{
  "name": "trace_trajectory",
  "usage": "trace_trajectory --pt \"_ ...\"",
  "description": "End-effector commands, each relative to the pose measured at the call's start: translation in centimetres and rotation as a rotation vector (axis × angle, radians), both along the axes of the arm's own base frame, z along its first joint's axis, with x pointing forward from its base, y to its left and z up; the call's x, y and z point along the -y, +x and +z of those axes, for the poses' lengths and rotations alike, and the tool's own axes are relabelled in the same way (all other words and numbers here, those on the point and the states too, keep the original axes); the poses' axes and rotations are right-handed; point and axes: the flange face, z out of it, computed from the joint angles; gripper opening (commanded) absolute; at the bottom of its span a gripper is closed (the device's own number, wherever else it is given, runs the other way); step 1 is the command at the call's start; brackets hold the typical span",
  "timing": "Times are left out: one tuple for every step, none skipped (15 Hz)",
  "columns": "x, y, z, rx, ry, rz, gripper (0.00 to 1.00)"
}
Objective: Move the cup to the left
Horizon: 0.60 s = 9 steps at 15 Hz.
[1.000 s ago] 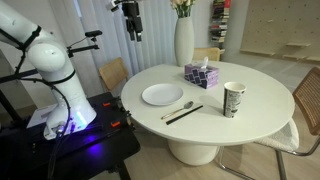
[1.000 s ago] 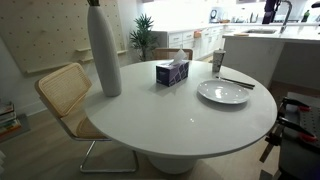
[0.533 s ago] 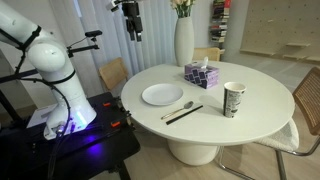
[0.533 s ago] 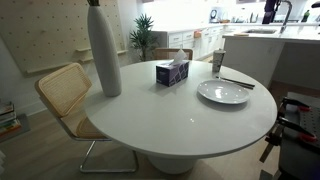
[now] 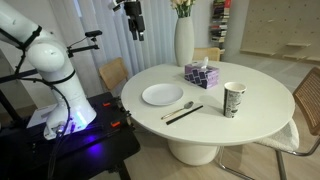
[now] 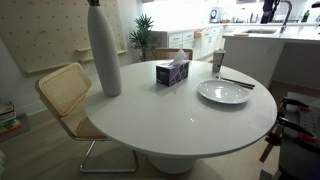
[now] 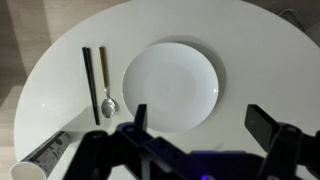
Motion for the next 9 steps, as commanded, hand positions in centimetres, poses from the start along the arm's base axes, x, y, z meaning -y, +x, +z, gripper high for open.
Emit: trace_trajectory --pt "5.2 3.8 0.5 0.025 -0.029 -0.040 1.00" --pt "7.6 5.2 0.5 0.042 -0.042 -0.066 1.00" --pt "9.4 6.4 0.5 0.056 -0.053 -0.081 1.00" --pt "11.4 7.8 0.3 0.071 -0.066 -0.093 1.00" --pt "13.2 9.1 0.1 0.088 -0.078 -0.108 1.00" --pt "15.1 10.5 0.0 0.110 -0.095 -0.123 1.00" --pt "16.8 12.0 -0.2 0.123 -0.103 -0.132 1.00" --pt "18.1 13.4 -0.3 0.133 -0.105 -0.137 1.00" --pt "19.0 14.7 -0.2 0.140 -0.112 -0.140 1.00"
